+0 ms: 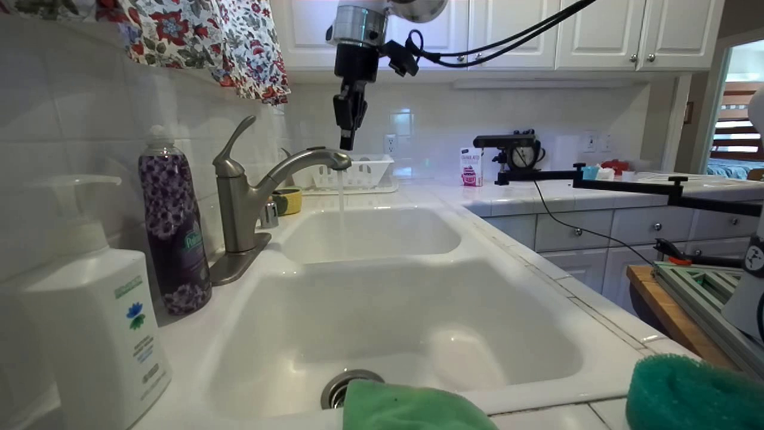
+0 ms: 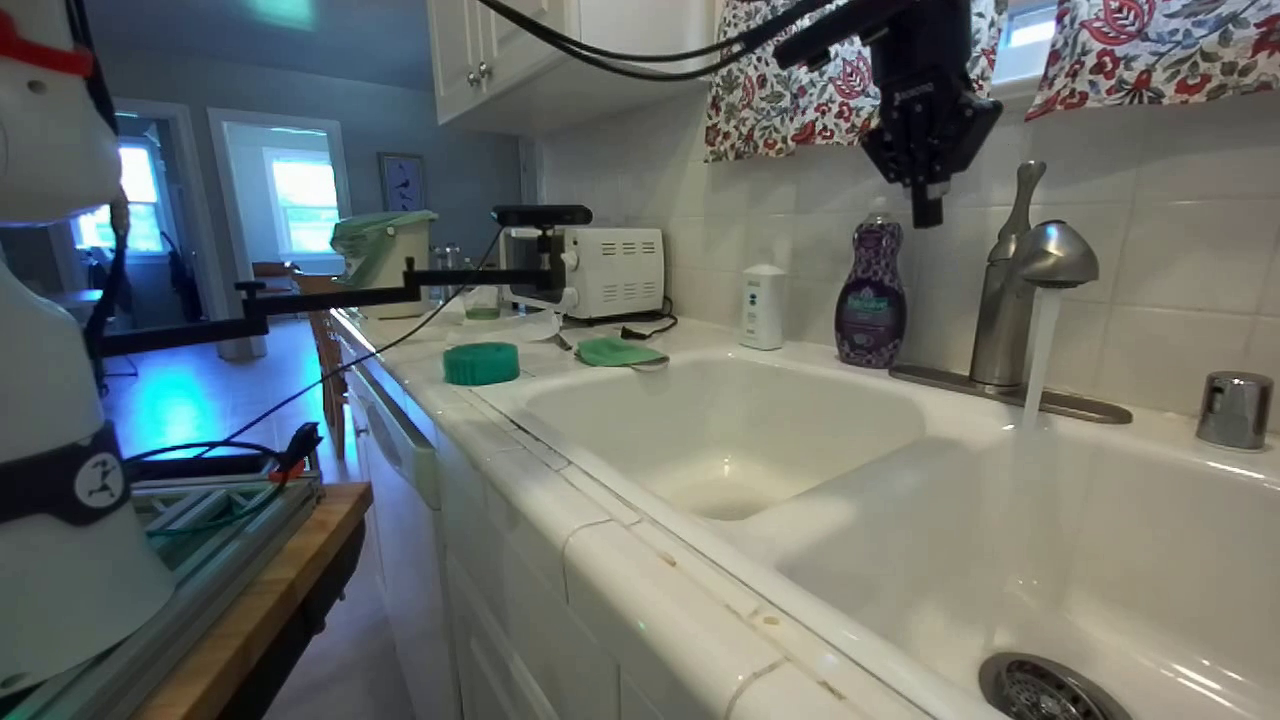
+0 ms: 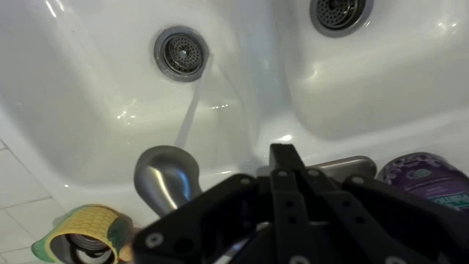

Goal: Turn the tap faucet to the right

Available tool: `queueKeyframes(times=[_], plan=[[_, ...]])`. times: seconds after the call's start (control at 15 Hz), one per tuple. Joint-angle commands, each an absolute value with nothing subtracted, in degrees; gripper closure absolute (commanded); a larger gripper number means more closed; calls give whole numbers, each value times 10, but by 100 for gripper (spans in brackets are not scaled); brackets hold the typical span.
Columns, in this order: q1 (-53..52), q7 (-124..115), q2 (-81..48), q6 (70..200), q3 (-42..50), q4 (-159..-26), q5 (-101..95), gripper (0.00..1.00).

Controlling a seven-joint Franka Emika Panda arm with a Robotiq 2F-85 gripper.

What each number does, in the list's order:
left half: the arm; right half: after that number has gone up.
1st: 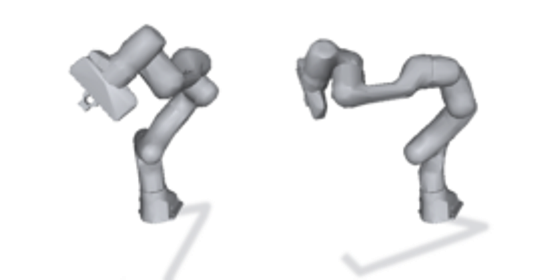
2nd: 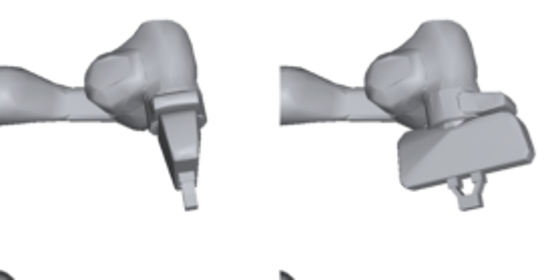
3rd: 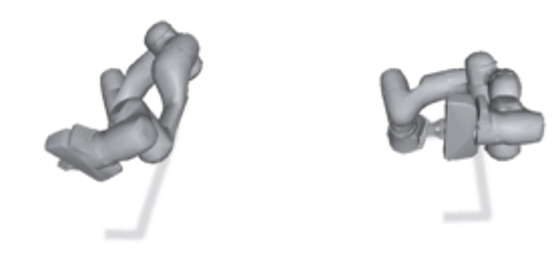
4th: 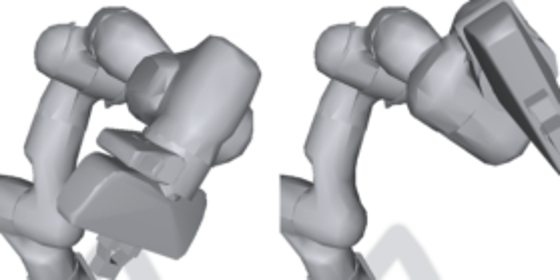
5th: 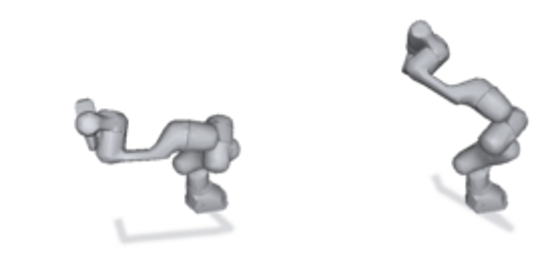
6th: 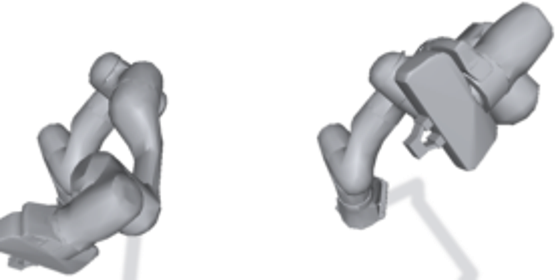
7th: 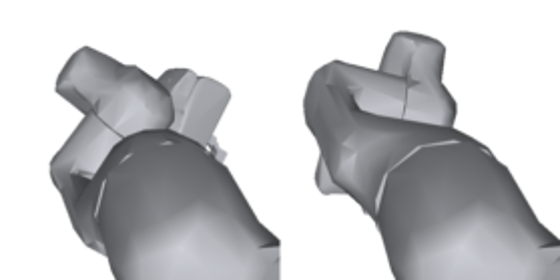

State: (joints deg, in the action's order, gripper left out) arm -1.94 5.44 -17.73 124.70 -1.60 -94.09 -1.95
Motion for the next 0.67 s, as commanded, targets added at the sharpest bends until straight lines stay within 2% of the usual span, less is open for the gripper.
queueKeyframes(times=[0.0, 0.13, 0.27, 0.33, 0.4, 0.47, 0.6], plan=[[-27, 47, -123, 1177, -27, -965, -12, 100], [-33, 44, -100, 1129, -32, -963, -14, 96], [-36, 47, -80, 1088, -38, -963, -5, 97], [-39, 43, -70, 1071, -39, -965, -8, 94], [-40, 39, -63, 1057, -41, -965, -11, 72], [-42, 36, -55, 1045, -42, -967, -12, 68], [-44, 30, -40, 1034, -42, -975, -15, 54]])
